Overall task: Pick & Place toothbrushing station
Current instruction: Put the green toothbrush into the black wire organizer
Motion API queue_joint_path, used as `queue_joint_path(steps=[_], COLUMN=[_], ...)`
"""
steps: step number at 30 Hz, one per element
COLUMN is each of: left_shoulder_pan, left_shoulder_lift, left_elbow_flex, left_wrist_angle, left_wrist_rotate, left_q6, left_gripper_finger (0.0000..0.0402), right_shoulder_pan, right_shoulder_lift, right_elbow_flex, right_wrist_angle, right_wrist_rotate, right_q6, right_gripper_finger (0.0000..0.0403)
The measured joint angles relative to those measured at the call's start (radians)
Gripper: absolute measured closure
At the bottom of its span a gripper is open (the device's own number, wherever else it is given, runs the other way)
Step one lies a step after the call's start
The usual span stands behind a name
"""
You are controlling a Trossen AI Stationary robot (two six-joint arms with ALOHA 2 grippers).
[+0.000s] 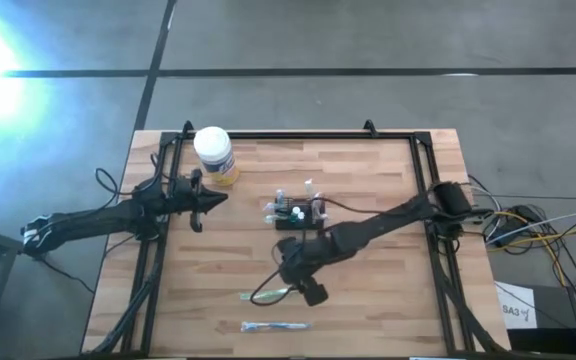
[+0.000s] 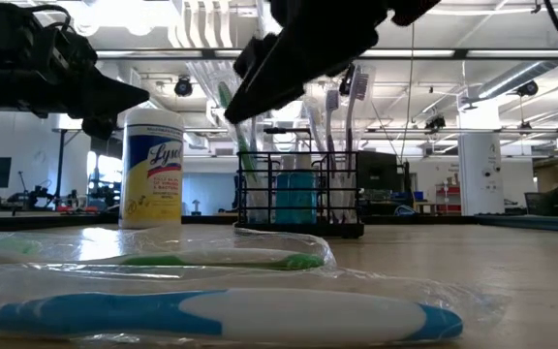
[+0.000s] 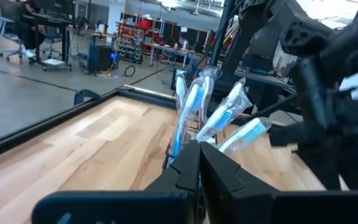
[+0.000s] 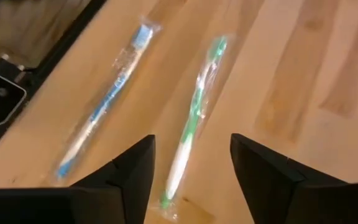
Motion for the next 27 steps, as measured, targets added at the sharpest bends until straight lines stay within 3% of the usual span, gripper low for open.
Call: queue_joint_path(steps=[11, 20, 27], left_shoulder_pan=[0.000, 0.000, 0.000], left_shoulder_lift=[0.001, 0.001, 0.001], left_elbow_flex=[0.000, 0.000, 0.000], left_wrist_angle=[-0.026, -0.027, -0.027], left_wrist_rotate=[-0.009, -0.014, -0.016], left_q6=[-0.015, -0.022, -0.022], left_gripper_finger=[0.0387, 0.0391, 0.0388], right_shoulder_pan=[0.003, 0.001, -0.005], right_shoulder_lift=[0.191, 0.213, 0.226], right_elbow_flex=[0.090, 0.097, 0.094], right_wrist_angle=[-0.091, -0.090, -0.107], right_wrist_rotate=[-0.077, -0.130, -0.129], right_q6=[-0.005, -0.010, -0.013], right_gripper_finger=[0.0210, 0.0216, 0.0254])
